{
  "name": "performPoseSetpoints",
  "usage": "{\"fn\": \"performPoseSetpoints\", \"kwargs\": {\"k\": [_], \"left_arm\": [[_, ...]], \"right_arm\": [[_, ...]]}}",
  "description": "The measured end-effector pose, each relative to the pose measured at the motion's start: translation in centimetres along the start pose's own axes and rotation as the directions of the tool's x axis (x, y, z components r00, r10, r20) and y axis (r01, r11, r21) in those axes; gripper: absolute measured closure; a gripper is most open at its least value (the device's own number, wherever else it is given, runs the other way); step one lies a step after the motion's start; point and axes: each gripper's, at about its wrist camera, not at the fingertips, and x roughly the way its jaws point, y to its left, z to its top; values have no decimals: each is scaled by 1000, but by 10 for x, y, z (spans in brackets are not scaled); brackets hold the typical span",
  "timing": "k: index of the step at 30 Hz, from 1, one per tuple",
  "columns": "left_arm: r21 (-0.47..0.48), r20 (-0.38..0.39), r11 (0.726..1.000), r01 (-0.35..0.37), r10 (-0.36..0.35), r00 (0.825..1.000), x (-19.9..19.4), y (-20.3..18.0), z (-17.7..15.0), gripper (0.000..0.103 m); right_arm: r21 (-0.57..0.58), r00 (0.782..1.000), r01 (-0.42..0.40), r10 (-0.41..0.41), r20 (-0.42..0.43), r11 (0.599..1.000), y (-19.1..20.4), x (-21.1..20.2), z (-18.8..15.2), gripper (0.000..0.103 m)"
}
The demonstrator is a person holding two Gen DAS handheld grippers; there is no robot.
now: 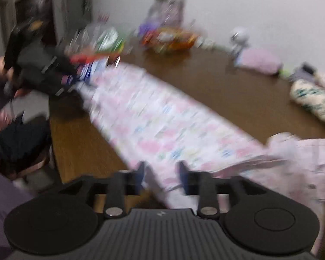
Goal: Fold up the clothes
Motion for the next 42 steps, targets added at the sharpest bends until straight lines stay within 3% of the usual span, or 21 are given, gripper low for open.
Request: {"fn": "performPoseSetpoints", "kwargs": {"k": [1, 2, 5, 8, 9, 11, 16, 19, 24, 26, 28, 30, 32, 34, 36, 37, 38, 39, 41, 42], "left_arm": [[13, 40, 1000, -24, 24, 999, -10, -5, 6, 28], [25, 71, 999, -48, 46, 996, -13, -10, 14, 22], [-4, 106, 998, -63, 63, 992, -1, -22, 34, 22], [-60, 68, 997, -42, 46, 997, 33, -34, 43, 23], [-60, 42, 997, -43, 46, 998, 46, -39, 43, 23], [-72, 1, 996, -55, 55, 998, 64, -46, 40, 26], [-129, -57, 990, -51, 44, 997, 81, -49, 25, 26], [-162, -87, 984, -71, 57, 995, 84, -45, 16, 26], [-194, -68, 979, -61, 48, 997, 77, -42, 15, 25], [-214, -49, 976, -46, 37, 998, 69, -42, 19, 26], [-264, 52, 964, 31, -18, 998, 53, -43, 28, 25], [-270, 103, 962, 50, -23, 994, 49, -50, 38, 24], [-257, 100, 965, 55, -30, 995, 59, -61, 45, 24], [-245, 66, 966, 78, -63, 996, 76, -71, 46, 25], [-237, 32, 968, 78, -73, 997, 90, -80, 45, 25], [-233, 19, 969, 78, -76, 997, 96, -84, 45, 25], [-237, 9, 969, 77, -77, 997, 99, -86, 42, 25], [-240, -1, 968, 76, -78, 997, 102, -88, 40, 25], [-243, -18, 968, 62, -68, 998, 107, -89, 36, 25], [-235, -15, 970, 58, -63, 998, 107, -89, 34, 25]], "right_arm": [[40, 999, 13, -15, 39, 999, -8, -9, 3, 55], [95, 996, 35, -43, 74, 995, -19, -16, 6, 53], [263, 976, 164, -195, 98, 951, -56, -17, 13, 54], [284, 925, 363, -381, 10, 888, -77, 8, 13, 62], [287, 919, 381, -394, -14, 879, -82, 17, 12, 66], [312, 922, 380, -381, -62, 870, -90, 30, 5, 84], [320, 895, 444, -431, -114, 837, -87, 23, -13, 85], [322, 899, 439, -410, -156, 839, -83, 18, -26, 84], [337, 913, 408, -389, -126, 849, -74, 1, -29, 78], [346, 909, 410, -410, -78, 844, -77, -15, -24, 66], [373, 889, 436, -456, -38, 819, -89, -37, -20, 57], [393, 867, 467, -497, -28, 792, -106, -49, -18, 56], [410, 850, 491, -526, -32, 769, -124, -57, -14, 53], [432, 856, 479, -515, -38, 764, -141, -52, -7, 51], [441, 868, 459, -495, -38, 771, -154, -41, 3, 44], [434, 876, 446, -481, -35, 782, -158, -32, 10, 35], [429, 870, 462, -490, -49, 776, -163, -21, 14, 27], [424, 860, 484, -506, -68, 766, -168, -10, 18, 25], [412, 837, 528, -536, -105, 743, -178, 12, 25, 25], [419, 840, 529, -526, -133, 738, -185, 23, 25, 27]]}}
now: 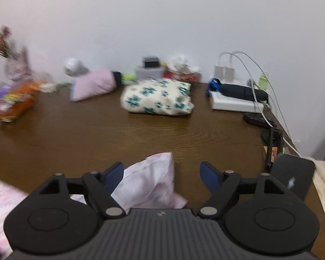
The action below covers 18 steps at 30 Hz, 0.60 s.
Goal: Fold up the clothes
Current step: 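Fold the dress lengthwise, right gripper carrying its edge toward the left gripper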
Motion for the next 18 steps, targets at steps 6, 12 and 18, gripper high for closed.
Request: {"fn": "performPoseSetpoints", "kwargs": {"k": [6, 12, 18], "left_arm": [[36, -9, 999, -29, 29, 1000, -1, 7, -1, 25], [21, -12, 994, -104, 104, 994, -6, 27, -4, 25], [-30, -31, 993, -110, 109, 994, -8, 38, 3, 25]], "right_arm": [[-47, 995, -103, 103, 5, 994, 9, -7, -15, 102], [-345, 935, -273, 332, 124, 898, -6, -136, -96, 102], [-404, 943, -316, 329, -39, 858, -18, -161, -163, 99]]}}
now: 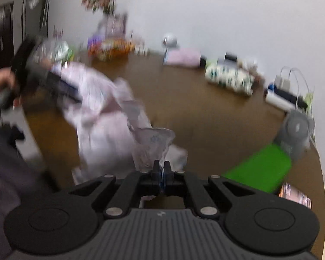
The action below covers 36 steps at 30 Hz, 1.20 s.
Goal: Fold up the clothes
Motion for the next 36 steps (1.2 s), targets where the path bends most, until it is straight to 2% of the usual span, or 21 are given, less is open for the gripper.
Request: {"fn": "performPoseSetpoints", "kwargs": {"k": [1, 3, 4, 6, 8, 11, 13, 15, 18, 19, 20, 22, 23, 24, 27, 29, 31, 33, 35, 36], "left_arm": [[-21, -1, 1000, -3, 3, 1000, -1, 2, 1, 25], [-46, 15, 999, 0, 0, 1000, -7, 2, 5, 25], [-43, 32, 999, 14, -12, 999, -12, 0, 6, 25], [-40, 68, 998, 42, -39, 997, -22, -6, 10, 25], [-32, 95, 997, 72, -69, 993, -27, -15, 15, 25], [16, 81, 993, 114, -115, 990, -15, -38, 22, 25], [52, 59, 990, 127, -131, 990, -5, -53, 24, 25], [80, 39, 987, 142, -146, 989, 5, -63, 24, 25], [70, 9, 985, 158, -159, 987, 17, -67, 20, 25], [66, 0, 986, 153, -154, 988, 21, -67, 20, 25], [65, -8, 986, 152, -151, 988, 23, -67, 19, 25], [66, -18, 988, 142, -141, 990, 25, -66, 16, 25], [69, -23, 988, 136, -135, 991, 26, -65, 15, 25], [76, -18, 989, 130, -129, 991, 26, -66, 13, 25], [84, -4, 989, 124, -124, 992, 25, -66, 10, 24], [74, -4, 987, 140, -140, 990, 23, -64, 10, 24], [31, 23, 979, 203, -204, 979, 14, -57, 14, 24], [0, 60, 976, 220, -220, 974, 7, -51, 21, 24], [8, 90, 982, 188, -188, 978, 5, -48, 27, 24], [14, 105, 985, 171, -172, 980, 5, -48, 29, 24]], "right_arm": [[-1, 1000, -3, 3, 12, 1000, 1, -3, 0, 93], [-5, 999, -18, 18, 48, 1000, -1, -10, 2, 69], [-8, 997, -32, 32, 77, 999, -3, -13, 4, 54], [-15, 989, -60, 61, 133, 998, -8, -20, 7, 52], [-11, 981, -91, 92, 172, 996, -13, -26, 9, 43], [-45, 963, -181, 186, 197, 983, -11, -25, 11, 26], [-100, 949, -242, 257, 181, 965, -2, -19, 10, 22], [-149, 947, -268, 289, 139, 952, 8, -9, 9, 22], [-213, 957, -259, 280, 75, 942, 23, 6, 5, 23], [-214, 963, -246, 263, 59, 945, 26, 12, 3, 29], [-213, 969, -231, 245, 41, 950, 28, 18, 1, 56], [-131, 969, -240, 245, 20, 962, 17, 27, 6, 95], [-70, 971, -226, 230, 57, 972, 7, 25, 11, 96], [-2, 972, -209, 208, 105, 978, -4, 22, 15, 97], [177, 985, -131, 107, 137, 975, -39, 23, 26, 97], [193, 995, -63, 46, 90, 979, -40, 33, 27, 96], [189, 999, -6, -3, 47, 982, -37, 43, 27, 91], [184, 999, 23, -31, 43, 983, -32, 41, 26, 76], [196, 996, 35, -51, 73, 980, -28, 30, 28, 48], [202, 994, 42, -60, 88, 978, -27, 25, 28, 45]]}}
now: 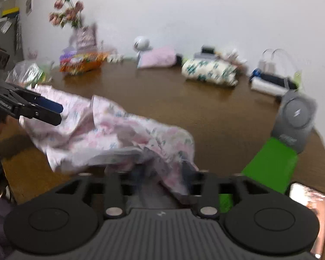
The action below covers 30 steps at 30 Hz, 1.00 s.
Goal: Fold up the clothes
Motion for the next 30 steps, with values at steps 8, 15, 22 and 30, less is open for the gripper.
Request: {"fn": "performPoseSetpoints", "kwargs": {"k": [8, 15, 22, 30], "left_arm": [[-91, -48, 989, -114, 110, 993, 44, 7, 12, 28], [43, -51, 977, -208, 210, 976, 59, -16, -2, 24], [65, -23, 978, -198, 200, 980, 54, -22, -10, 20], [69, -19, 979, -193, 194, 981, 53, -23, -10, 20]], "right_arm": [[166, 996, 10, 5, -93, 986, 7, -21, -15, 45], [328, 984, 19, 40, -172, 945, 14, -12, -28, 56], [425, 996, 87, -92, -9, 901, 19, 8, -18, 56], [472, 978, 194, -209, -21, 860, 21, 44, -10, 50]]}}
